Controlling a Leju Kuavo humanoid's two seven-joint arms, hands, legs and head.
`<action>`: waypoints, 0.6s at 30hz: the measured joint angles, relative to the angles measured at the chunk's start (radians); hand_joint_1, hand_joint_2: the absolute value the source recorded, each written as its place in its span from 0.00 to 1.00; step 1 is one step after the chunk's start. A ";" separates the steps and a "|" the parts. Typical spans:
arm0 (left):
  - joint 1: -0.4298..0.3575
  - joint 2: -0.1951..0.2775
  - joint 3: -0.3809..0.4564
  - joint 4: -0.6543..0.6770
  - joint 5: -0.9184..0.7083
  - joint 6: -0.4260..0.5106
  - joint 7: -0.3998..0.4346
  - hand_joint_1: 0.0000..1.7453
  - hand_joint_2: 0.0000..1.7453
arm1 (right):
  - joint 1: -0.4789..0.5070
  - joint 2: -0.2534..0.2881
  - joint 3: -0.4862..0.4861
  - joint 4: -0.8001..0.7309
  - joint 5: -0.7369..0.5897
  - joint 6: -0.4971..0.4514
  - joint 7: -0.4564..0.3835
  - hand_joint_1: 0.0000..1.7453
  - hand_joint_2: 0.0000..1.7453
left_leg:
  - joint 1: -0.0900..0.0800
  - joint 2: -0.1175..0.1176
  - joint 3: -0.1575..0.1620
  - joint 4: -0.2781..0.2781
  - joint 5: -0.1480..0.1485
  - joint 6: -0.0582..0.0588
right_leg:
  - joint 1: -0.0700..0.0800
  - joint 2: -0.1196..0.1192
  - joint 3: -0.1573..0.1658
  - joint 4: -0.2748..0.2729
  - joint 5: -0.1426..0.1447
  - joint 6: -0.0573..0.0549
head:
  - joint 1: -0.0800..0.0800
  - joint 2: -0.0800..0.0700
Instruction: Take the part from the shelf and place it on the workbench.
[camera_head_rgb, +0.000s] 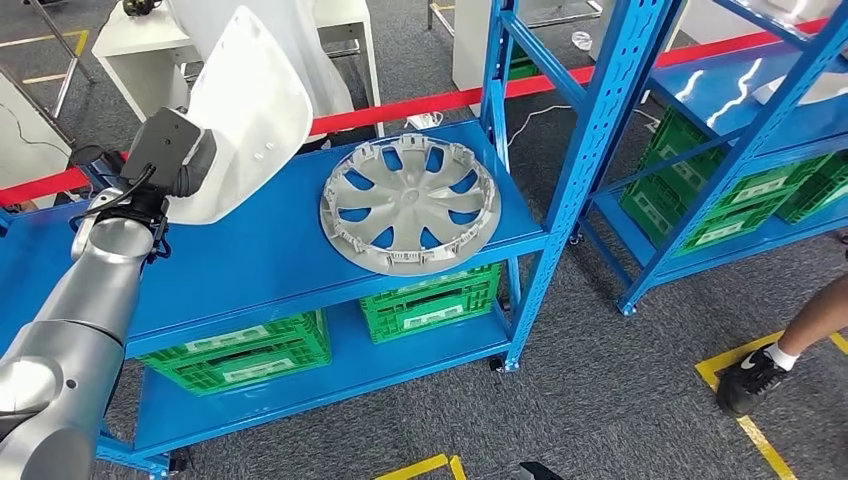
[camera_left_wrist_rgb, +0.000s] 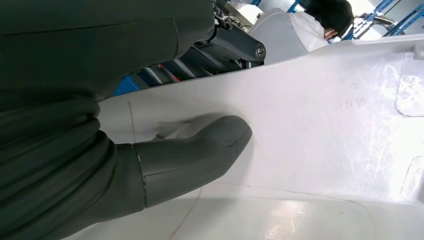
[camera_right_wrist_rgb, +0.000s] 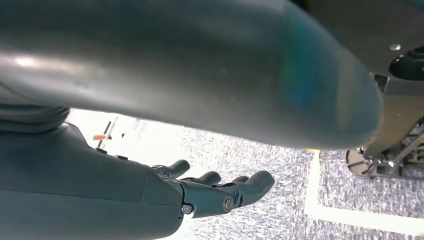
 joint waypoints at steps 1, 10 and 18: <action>-0.001 0.001 -0.004 0.000 0.003 -0.002 -0.002 1.00 1.00 | 0.000 0.001 -0.001 0.000 0.000 0.000 0.000 0.00 0.00 | -0.003 -0.001 0.002 -0.008 0.000 0.004 | -0.001 0.000 -0.002 -0.002 0.006 0.007 | 0.000 0.000; -0.005 0.005 -0.035 0.010 0.023 -0.014 0.006 1.00 1.00 | 0.003 0.004 -0.016 0.000 0.000 0.000 0.000 0.00 0.00 | -0.001 0.005 -0.076 -0.015 0.070 0.043 | -0.002 0.000 -0.084 0.267 -0.163 0.035 | 0.000 0.000; -0.023 0.000 -0.055 0.024 0.029 -0.015 0.014 1.00 1.00 | -0.002 0.004 -0.023 0.000 -0.007 -0.001 -0.003 0.00 0.00 | -0.001 0.004 -0.130 0.012 0.109 0.004 | 0.005 0.000 0.082 0.011 -0.089 -0.001 | 0.000 0.000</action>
